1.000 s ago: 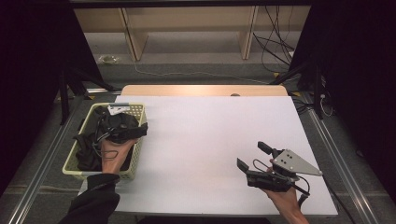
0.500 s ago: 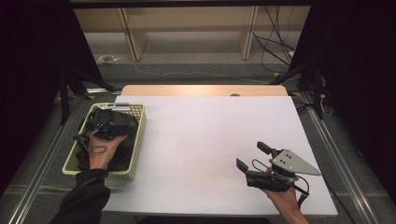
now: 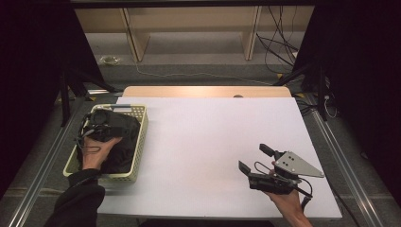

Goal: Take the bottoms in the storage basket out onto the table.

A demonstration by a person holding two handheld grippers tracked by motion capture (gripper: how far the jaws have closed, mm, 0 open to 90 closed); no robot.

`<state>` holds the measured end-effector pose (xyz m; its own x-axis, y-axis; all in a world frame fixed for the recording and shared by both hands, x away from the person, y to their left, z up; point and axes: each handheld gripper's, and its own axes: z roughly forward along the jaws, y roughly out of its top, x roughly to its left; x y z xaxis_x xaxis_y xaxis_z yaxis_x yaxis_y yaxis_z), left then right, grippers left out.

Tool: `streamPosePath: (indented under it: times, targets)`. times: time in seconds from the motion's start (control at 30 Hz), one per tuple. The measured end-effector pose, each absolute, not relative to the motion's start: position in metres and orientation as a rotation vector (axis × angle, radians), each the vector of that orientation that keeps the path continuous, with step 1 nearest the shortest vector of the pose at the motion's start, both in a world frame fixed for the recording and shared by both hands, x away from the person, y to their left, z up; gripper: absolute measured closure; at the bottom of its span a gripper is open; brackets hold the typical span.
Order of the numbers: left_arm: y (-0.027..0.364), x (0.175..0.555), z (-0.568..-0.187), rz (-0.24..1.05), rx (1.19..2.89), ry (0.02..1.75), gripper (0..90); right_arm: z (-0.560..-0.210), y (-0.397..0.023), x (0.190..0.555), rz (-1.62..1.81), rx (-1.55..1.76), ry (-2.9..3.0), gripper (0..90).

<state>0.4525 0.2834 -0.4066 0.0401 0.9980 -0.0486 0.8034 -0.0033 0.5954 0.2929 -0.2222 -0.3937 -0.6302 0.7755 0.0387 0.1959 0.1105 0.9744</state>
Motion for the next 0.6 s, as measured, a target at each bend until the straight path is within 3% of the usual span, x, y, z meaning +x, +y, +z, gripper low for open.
streamPosePath:
  times: [0.6]
  targets:
    - [0.289, 0.461, -0.422, 0.386, 1.926, 1.874, 0.0, -0.395, -0.220, 0.293, 1.547, 0.932, 1.923, 12.6]
